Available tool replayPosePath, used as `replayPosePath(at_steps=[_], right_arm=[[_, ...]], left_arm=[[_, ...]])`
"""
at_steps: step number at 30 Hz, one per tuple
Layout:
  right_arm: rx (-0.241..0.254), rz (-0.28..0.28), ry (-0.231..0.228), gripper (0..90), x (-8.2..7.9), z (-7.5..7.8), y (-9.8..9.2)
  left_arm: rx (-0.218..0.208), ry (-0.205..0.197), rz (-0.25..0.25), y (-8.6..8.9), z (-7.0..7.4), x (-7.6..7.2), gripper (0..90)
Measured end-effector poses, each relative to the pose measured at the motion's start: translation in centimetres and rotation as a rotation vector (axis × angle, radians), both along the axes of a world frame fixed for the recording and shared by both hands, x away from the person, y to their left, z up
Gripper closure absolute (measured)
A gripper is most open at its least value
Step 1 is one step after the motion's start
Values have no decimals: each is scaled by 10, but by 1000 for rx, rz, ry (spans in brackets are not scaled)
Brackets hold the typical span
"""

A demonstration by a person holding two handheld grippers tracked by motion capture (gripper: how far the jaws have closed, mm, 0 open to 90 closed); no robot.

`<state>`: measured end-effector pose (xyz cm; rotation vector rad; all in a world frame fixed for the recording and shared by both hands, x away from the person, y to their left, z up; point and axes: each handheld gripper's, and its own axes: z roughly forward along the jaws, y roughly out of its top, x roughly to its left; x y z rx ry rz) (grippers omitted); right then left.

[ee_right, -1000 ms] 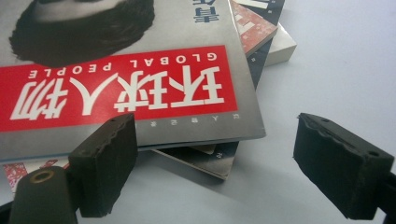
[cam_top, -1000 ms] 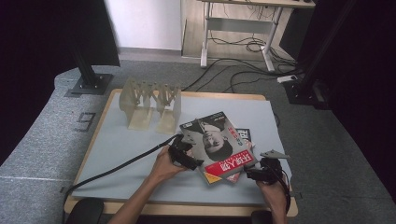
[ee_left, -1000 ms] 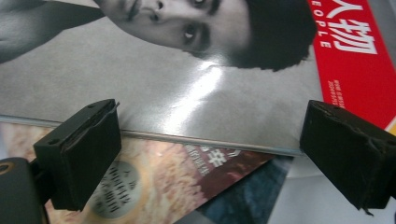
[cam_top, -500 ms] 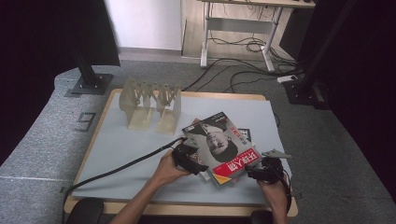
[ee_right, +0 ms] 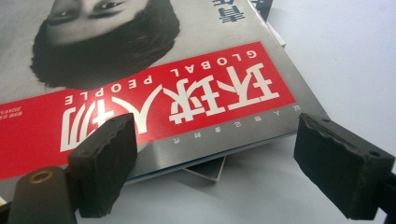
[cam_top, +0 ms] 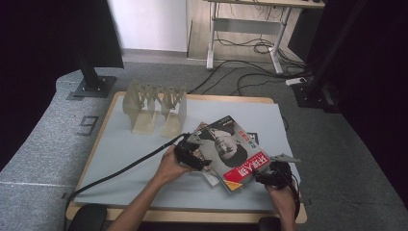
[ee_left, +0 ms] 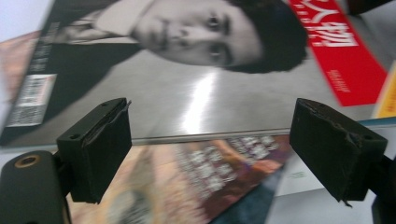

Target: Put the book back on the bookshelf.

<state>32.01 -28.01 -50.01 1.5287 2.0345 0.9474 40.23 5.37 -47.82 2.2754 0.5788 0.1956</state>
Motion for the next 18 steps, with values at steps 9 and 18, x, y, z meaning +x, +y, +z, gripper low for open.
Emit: replayPosePath(at_steps=[9,18], right_arm=[[-31,10,-4,91,18,5,7],[-22,62,-10,60,53,11,19]], left_arm=[[47,-13,30,5,-2,9,133],[24,19,39,13,-8,9,132]])
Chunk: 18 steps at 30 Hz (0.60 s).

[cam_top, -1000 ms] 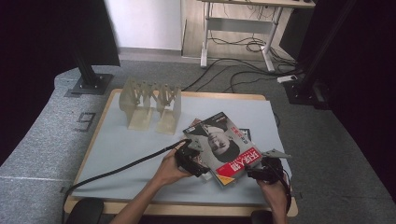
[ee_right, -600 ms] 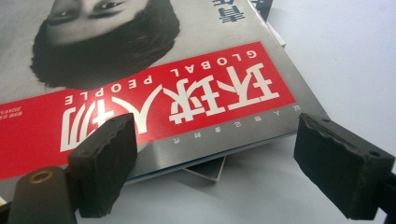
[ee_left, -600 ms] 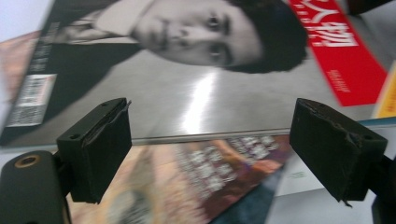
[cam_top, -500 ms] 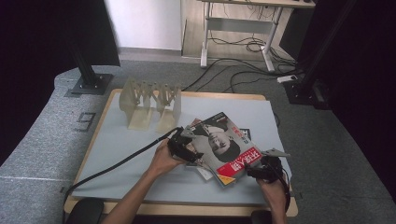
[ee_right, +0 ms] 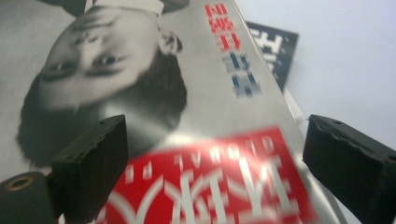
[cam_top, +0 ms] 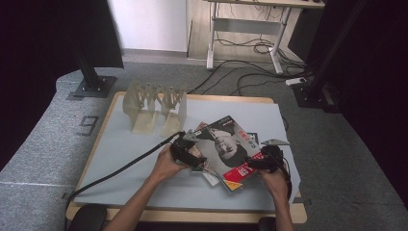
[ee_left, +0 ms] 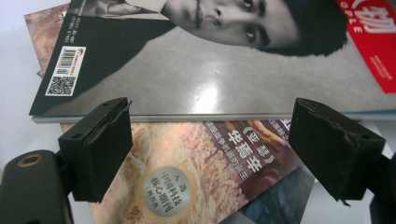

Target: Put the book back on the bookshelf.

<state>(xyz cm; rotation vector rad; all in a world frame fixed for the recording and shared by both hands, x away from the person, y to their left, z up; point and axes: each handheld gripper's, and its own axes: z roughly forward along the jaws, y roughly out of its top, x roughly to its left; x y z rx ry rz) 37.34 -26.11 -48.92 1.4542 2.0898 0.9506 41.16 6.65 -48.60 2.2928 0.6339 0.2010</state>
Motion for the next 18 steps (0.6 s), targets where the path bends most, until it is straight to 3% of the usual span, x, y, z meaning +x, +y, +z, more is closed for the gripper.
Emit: replayPosePath(at_steps=[4,7,13,18], right_arm=[[4,28,2,27,19,-1,7],[-3,45,12,0,34,-3,13],[-15,48,30,0,55,-7,19],[-12,70,42,0,66,-11,28]], left_arm=[[-8,0,-6,-1,1,-3,116],[15,-3,-17,-1,-2,-4,93],[57,-5,-36,-2,-4,-6,12],[52,-10,-38,0,-2,-8,5]])
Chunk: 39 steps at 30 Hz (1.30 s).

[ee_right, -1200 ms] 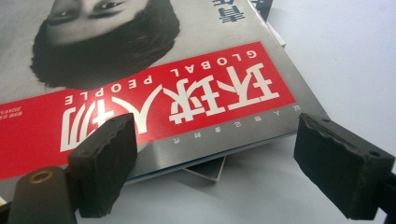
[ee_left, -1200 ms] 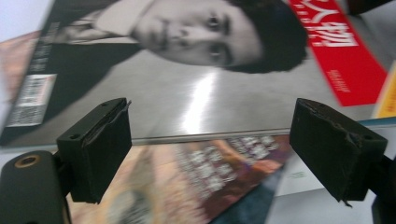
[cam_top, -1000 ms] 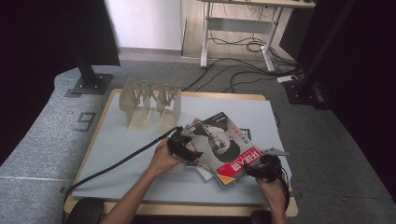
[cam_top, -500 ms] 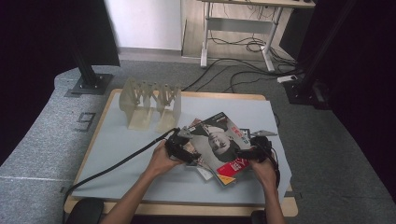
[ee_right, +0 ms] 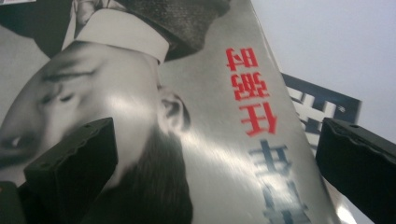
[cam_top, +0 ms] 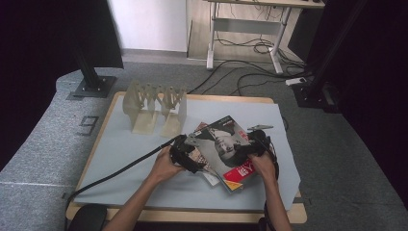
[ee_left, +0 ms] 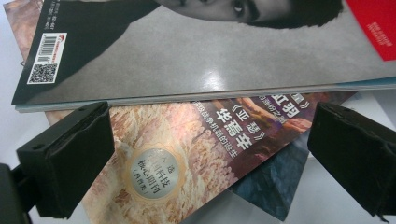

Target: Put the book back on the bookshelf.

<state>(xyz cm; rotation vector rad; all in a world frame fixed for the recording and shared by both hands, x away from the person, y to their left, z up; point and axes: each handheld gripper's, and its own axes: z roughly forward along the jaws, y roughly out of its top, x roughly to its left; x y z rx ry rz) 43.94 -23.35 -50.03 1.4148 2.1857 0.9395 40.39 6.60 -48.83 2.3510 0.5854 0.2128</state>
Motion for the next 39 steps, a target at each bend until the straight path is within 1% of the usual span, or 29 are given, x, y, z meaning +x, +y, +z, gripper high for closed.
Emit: replayPosePath(at_steps=[2,3,4,5,6,7,8,9,11,14,15,16,17,18,19,28,30,33,35,38,39], right_arm=[[12,-4,1,0,2,-1,1],[18,-4,3,0,3,-1,1],[18,-4,3,0,3,-1,1],[20,-3,0,0,3,-2,1],[20,-3,0,0,3,-2,1],[20,-4,-9,0,2,-2,1],[20,-4,-9,0,2,-2,1],[22,6,-11,0,-1,-3,1],[23,14,-17,0,-4,-3,3],[24,28,-26,0,-8,-4,8],[25,35,-26,0,-10,-4,9],[25,35,-26,0,-11,-4,11],[19,32,-35,0,-13,-5,12],[19,32,-35,0,-13,-5,12],[23,28,-43,0,-16,-5,12],[34,20,-56,0,-26,-7,13],[32,21,-57,0,-27,-7,13],[17,24,-54,0,-31,-4,13],[23,26,-57,0,-33,-3,12],[21,38,-60,0,-35,-3,11],[32,64,-55,37,-38,-1,13]], left_arm=[[-7,2,0,1,1,0,8],[-62,18,6,6,2,1,20],[-62,18,6,6,2,1,28],[-106,37,26,12,3,4,35],[-106,37,26,12,3,4,40],[-114,36,37,16,4,5,51],[-122,36,42,19,4,6,55],[-128,42,52,23,4,8,56],[-134,42,60,25,5,8,57],[-132,40,61,27,5,9,57],[-121,34,62,27,6,9,57],[-121,34,62,27,6,9,57],[-111,32,64,28,6,9,55],[-111,32,64,28,6,9,55],[-101,27,67,28,6,10,55],[-88,23,68,29,6,10,54],[-87,24,67,29,6,10,54],[-84,26,65,28,5,10,52],[-86,28,62,28,5,10,52],[-90,31,61,28,4,10,52],[-92,33,60,28,4,10,52]])
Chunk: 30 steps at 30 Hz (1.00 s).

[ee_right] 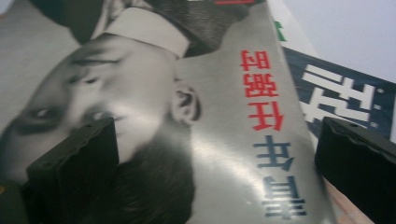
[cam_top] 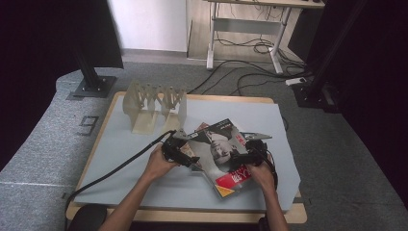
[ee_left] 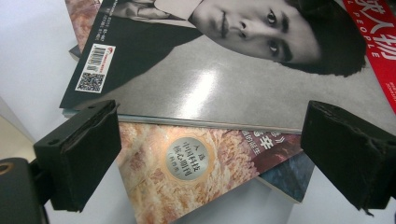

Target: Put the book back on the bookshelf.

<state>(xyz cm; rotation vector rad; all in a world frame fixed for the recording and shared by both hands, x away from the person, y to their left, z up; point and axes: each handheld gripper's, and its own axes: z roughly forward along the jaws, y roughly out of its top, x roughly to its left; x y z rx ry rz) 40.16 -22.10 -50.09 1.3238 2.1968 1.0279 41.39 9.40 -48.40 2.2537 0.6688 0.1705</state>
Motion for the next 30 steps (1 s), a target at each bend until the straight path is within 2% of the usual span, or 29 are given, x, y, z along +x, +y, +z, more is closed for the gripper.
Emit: replayPosePath(at_steps=[2,4,5,7,8,10,14,18,25,30], right_arm=[[8,36,1,58,-3,1,4],[-4,42,3,56,-4,1,6],[-22,37,-1,50,-4,1,9],[-15,25,-3,47,-3,1,8],[-12,-13,-6,27,1,0,4],[-11,-25,-13,26,5,-1,1],[-41,-22,-5,14,7,-1,2],[-14,-34,9,15,8,-3,-1],[-25,-36,0,16,5,-3,-1],[-23,-19,-7,16,-5,-4,2]], left_arm=[[-4,4,-1,0,0,0,52],[-4,4,-2,0,0,0,52],[-3,3,-5,0,0,-1,50],[-2,2,-7,0,0,-1,52],[-21,10,-4,3,0,-1,53],[-35,18,5,6,-1,0,54],[-51,33,13,10,-3,2,56],[-56,35,11,10,-4,1,57],[-59,38,11,10,-4,2,60],[-56,40,10,10,-5,2,61]])
